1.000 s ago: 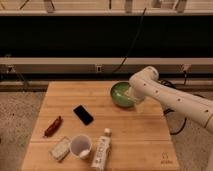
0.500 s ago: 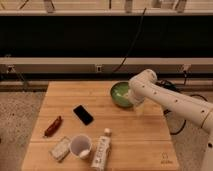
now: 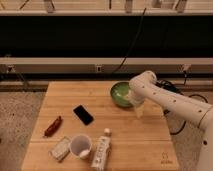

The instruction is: Pick up the ceramic bowl

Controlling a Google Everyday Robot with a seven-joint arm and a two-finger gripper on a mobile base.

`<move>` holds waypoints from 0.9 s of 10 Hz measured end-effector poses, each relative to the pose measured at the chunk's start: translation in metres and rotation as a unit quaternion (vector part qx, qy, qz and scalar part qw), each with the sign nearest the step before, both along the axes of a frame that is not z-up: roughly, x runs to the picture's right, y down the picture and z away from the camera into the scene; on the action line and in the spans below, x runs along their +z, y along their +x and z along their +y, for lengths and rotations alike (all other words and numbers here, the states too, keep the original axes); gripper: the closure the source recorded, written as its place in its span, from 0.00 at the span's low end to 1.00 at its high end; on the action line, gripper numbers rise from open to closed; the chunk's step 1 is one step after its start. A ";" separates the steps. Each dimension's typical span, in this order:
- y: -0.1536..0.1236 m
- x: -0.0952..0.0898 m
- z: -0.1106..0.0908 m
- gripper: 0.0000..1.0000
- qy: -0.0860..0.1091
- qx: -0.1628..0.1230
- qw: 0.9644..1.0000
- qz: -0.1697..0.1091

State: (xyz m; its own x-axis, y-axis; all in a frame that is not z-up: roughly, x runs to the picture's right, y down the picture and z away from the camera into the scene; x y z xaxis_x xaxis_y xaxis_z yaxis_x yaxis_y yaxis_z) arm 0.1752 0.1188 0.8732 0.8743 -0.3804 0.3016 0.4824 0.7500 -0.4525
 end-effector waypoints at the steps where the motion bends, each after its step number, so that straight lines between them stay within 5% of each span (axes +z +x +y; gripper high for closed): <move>1: 0.001 0.001 0.001 0.20 -0.002 0.000 1.000 -0.001; 9: 0.005 0.007 0.011 0.25 -0.027 0.000 1.000 -0.008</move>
State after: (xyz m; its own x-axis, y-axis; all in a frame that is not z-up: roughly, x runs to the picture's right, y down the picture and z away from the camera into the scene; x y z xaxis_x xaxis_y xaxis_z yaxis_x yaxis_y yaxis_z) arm 0.1805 0.1298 0.8801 0.8686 -0.3637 0.3366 0.4910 0.7240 -0.4845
